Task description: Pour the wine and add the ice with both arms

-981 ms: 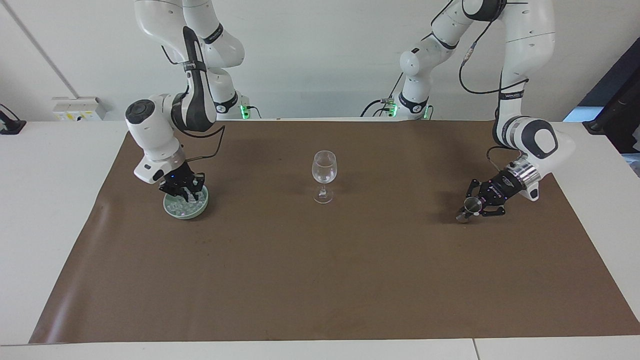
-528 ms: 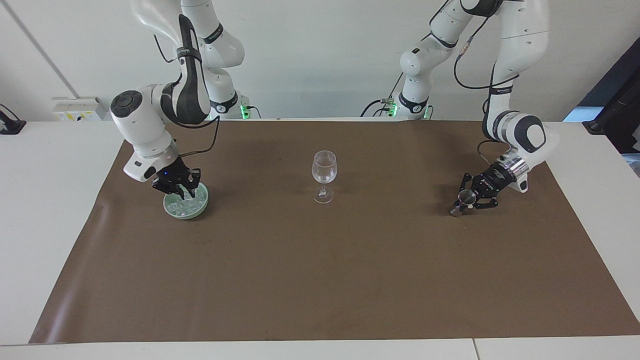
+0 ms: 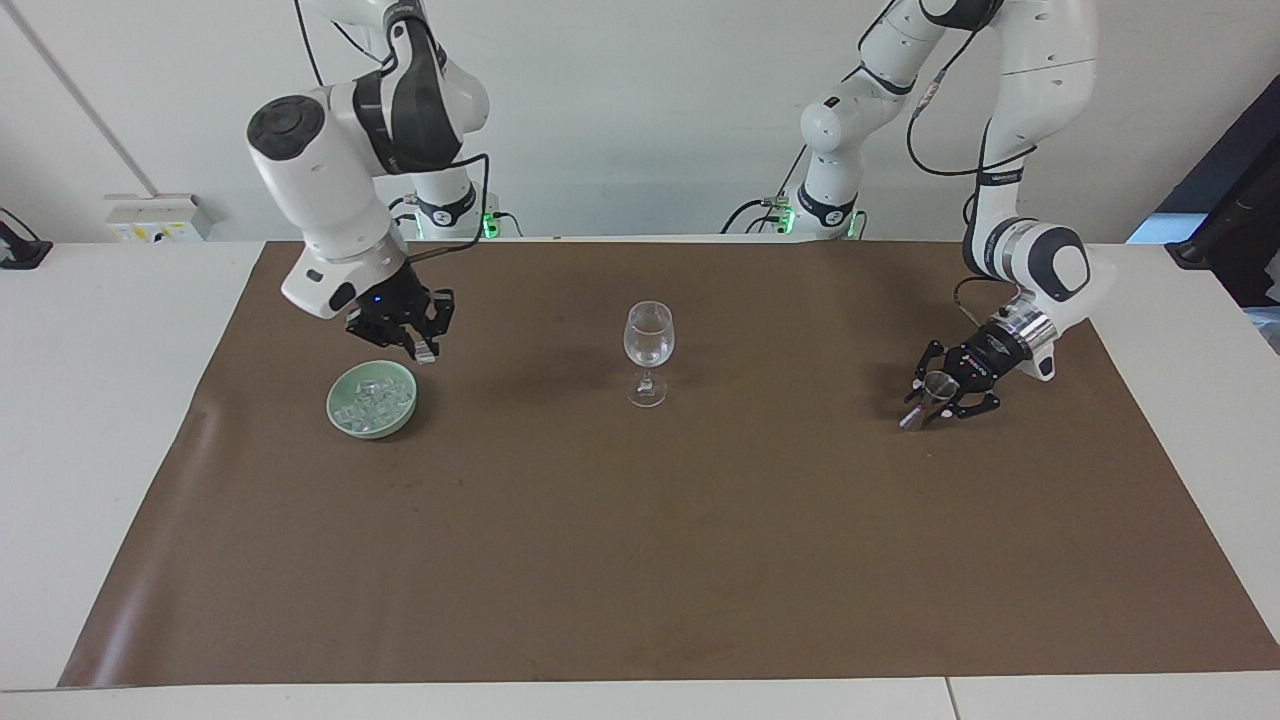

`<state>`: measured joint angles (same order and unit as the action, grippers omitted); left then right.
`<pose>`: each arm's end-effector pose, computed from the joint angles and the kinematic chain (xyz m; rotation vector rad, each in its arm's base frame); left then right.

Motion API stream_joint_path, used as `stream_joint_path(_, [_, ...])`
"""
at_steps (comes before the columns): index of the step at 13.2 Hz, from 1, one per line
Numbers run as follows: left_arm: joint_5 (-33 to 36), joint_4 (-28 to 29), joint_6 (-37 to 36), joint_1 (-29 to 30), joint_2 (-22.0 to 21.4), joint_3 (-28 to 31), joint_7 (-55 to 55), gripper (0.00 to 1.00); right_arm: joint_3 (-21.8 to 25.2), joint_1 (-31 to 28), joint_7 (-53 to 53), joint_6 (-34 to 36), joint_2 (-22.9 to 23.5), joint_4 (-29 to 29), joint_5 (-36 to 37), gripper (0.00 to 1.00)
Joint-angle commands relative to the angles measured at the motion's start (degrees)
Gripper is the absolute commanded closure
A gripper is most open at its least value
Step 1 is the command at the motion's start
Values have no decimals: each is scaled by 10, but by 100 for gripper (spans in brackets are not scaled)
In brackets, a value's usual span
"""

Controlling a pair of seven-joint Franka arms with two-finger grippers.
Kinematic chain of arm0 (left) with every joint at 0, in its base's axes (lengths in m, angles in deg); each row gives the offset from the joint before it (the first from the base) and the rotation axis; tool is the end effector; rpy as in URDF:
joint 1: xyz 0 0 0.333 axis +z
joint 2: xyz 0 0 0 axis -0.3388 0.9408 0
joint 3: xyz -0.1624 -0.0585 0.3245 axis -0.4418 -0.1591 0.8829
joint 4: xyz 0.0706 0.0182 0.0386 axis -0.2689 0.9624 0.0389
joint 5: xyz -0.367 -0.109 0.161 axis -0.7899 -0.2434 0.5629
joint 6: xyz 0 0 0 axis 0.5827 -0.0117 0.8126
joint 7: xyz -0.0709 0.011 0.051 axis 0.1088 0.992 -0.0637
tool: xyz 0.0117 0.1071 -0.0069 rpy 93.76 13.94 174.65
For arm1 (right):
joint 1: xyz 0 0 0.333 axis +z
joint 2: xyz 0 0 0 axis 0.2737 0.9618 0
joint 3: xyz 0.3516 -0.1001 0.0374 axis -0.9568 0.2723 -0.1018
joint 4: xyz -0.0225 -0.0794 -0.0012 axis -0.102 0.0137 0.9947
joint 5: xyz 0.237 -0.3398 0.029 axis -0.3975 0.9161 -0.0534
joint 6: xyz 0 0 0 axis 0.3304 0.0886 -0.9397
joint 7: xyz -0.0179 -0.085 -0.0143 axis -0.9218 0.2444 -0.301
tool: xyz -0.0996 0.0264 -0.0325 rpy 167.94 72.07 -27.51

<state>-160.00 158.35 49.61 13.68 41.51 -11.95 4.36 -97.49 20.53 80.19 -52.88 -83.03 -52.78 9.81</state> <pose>0.5308 0.1068 0.2879 1.0574 1.8158 -0.7408 0.5780 0.1395 0.5709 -3.0468 -0.2087 -0.0097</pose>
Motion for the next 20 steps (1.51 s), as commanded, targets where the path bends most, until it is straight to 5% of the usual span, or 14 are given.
stream_joint_path(1, [-14,14,-7,13,-21,-4,20,0,-5,54,104,35,44,87,0,100])
stream_joint_path(5, [17,13,17,7,-50,1,37,0,-5,127,200,-13,54,96,-2,100])
stream_joint_path(9, [163,10,84,-9,-70,1,35,0,-5,203,301,-45,70,103,3,100])
stream_joint_path(12, [335,-6,88,-34,-76,1,33,0,-5,231,311,-53,72,94,3,100])
stream_joint_path(16, [527,-105,35,-33,-72,-1,37,0,-5,245,322,-87,83,68,10,99])
stream_joint_path(20, [648,-221,-25,-67,-57,-3,38,0,-5,245,324,-82,78,55,17,97])
